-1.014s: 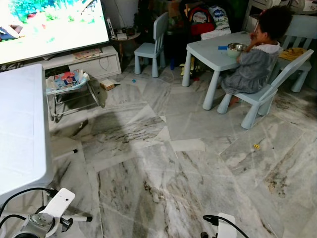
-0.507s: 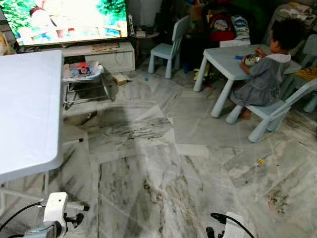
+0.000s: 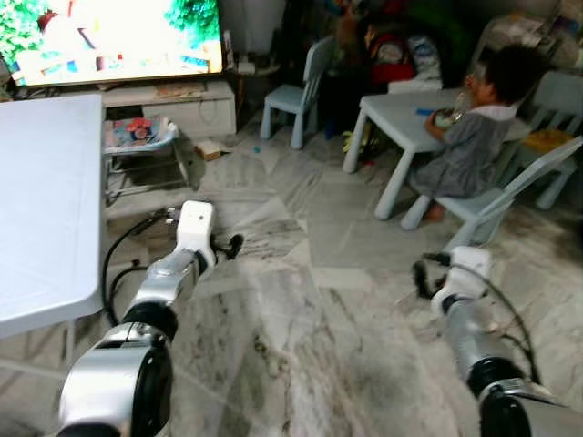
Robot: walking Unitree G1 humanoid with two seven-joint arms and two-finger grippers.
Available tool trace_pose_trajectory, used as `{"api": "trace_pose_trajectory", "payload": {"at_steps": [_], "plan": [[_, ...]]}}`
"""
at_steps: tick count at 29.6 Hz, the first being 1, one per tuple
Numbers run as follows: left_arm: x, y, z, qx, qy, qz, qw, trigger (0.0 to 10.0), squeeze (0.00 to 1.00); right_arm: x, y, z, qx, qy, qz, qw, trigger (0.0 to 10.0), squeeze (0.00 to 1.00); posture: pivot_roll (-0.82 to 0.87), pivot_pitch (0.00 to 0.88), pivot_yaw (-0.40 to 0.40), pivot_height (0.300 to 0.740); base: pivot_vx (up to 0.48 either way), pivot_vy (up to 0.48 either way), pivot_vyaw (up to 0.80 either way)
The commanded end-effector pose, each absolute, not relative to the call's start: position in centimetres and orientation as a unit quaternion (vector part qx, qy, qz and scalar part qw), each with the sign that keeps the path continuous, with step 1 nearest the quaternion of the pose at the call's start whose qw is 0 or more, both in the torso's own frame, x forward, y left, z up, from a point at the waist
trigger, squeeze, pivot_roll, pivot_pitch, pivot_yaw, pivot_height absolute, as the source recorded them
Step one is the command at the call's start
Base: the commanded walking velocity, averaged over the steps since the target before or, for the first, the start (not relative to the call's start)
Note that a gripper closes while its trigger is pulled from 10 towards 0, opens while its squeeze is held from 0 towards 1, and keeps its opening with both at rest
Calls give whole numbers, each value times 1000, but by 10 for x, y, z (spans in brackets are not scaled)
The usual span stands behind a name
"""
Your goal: Hang keys on a hook
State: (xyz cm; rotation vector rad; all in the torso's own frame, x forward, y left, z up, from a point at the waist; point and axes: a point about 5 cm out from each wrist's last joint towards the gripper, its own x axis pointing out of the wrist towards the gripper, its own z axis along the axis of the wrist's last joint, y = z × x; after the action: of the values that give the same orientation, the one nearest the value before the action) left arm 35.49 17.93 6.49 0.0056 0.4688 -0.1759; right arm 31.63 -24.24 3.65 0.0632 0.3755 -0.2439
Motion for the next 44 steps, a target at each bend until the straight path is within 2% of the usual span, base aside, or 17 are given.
{"api": "trace_pose_trajectory", "payload": {"at_steps": [1, 8, 16, 20, 23, 27, 28, 33, 36, 38, 40, 44], "plan": [[335, 187, 37, -11, 291, -81, 953, 10000, 0, 291, -231, 2, 49, 255, -115, 959, 10000, 0, 76, 0, -113, 740, 0, 0, 0], [329, 199, 33, 15, 297, -83, 951, 10000, 0, 289, -233, 1, 31, 255, -111, 960, 10000, 0, 76, 2, -123, 740, 0, 0, 0], [337, 189, 44, 33, 261, -128, 956, 10000, 0, 298, -241, 15, 20, 221, -114, 968, 10000, 0, 79, 0, -131, 740, 0, 0, 0], [347, 184, 57, 41, 228, -130, 964, 10000, 0, 308, -242, 27, 12, 192, -113, 975, 10000, 0, 80, 0, -127, 740, 0, 0, 0], [361, 180, 83, 59, 155, -121, 979, 10000, 0, 324, -239, 52, 2, 129, -93, 987, 10000, 0, 79, 0, -114, 740, 0, 0, 0], [362, 176, 97, 76, 95, -136, 983, 10000, 0, 330, -230, 70, -9, 72, -61, 996, 10000, 0, 81, 0, -101, 740, 0, 0, 0], [356, 175, 105, 102, 49, -142, 983, 10000, 0, 326, -224, 78, -11, 47, -42, 998, 10000, 0, 81, 0, -93, 740, 0, 0, 0], [348, 178, 109, 104, 20, -128, 986, 10000, 0, 320, -218, 83, -21, 30, -23, 999, 10000, 0, 80, 0, -85, 740, 0, 0, 0], [329, 182, 113, 105, -11, -142, 984, 10000, 0, 304, -210, 91, -22, 15, 3, 1000, 10000, 0, 89, 0, -68, 740, 0, 0, 0], [329, 182, 113, 105, -11, -142, 984, 10000, 0, 304, -210, 91, -22, 15, 3, 1000, 10000, 0, 89, 0, -68, 740, 0, 0, 0], [305, 183, 114, 112, -20, -171, 979, 10000, 0, 285, -198, 98, -24, 5, 28, 999, 10000, 0, 95, 0, -71, 740, 0, 0, 0], [266, 183, 108, 119, -17, -149, 982, 10000, 0, 259, -179, 109, -2, 8, 17, 1000, 10000, 0, 91, 0, -76, 740, 0, 0, 0]]}}
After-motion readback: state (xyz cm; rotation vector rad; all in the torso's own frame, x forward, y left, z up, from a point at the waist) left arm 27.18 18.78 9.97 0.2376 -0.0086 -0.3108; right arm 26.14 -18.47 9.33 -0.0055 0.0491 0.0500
